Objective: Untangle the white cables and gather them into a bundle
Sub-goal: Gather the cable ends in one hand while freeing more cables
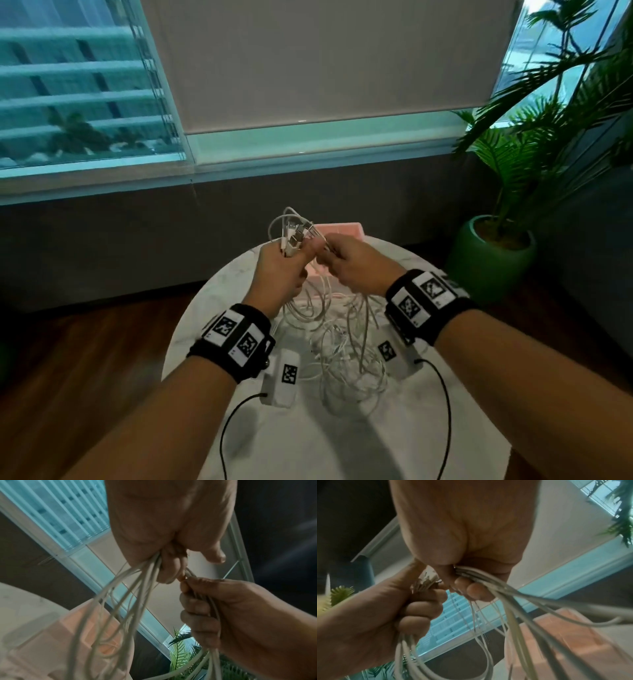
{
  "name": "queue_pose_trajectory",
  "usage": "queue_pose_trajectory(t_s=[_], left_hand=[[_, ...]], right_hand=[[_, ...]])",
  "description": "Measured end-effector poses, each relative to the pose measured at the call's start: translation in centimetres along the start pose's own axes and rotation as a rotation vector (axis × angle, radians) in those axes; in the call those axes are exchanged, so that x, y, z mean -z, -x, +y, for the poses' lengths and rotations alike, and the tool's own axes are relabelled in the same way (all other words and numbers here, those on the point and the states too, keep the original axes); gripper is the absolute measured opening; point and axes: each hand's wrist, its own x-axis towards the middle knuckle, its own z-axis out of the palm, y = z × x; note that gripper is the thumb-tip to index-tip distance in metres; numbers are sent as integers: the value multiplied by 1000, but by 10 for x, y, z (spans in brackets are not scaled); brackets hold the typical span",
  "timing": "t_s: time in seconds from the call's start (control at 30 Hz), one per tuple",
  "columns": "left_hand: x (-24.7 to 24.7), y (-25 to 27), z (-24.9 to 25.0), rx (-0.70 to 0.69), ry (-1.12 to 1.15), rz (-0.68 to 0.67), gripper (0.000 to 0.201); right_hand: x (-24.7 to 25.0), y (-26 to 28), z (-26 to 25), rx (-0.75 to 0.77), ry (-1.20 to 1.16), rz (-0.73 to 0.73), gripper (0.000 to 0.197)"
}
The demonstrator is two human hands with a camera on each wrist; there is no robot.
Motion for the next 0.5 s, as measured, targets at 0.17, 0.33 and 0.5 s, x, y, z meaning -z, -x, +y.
queue_pose_trajectory(t_s=[0.17, 0.33, 0.5], left_hand=[[2, -1, -12, 80, 5, 30, 25], [2, -4, 3, 43, 51, 38, 26], [16, -19, 31, -68, 167, 127, 28]], right_hand=[[-21, 7, 8, 18, 62, -17, 25], [-29, 14, 13, -5, -85, -32, 8], [-27, 22, 39, -104, -52, -74, 6]])
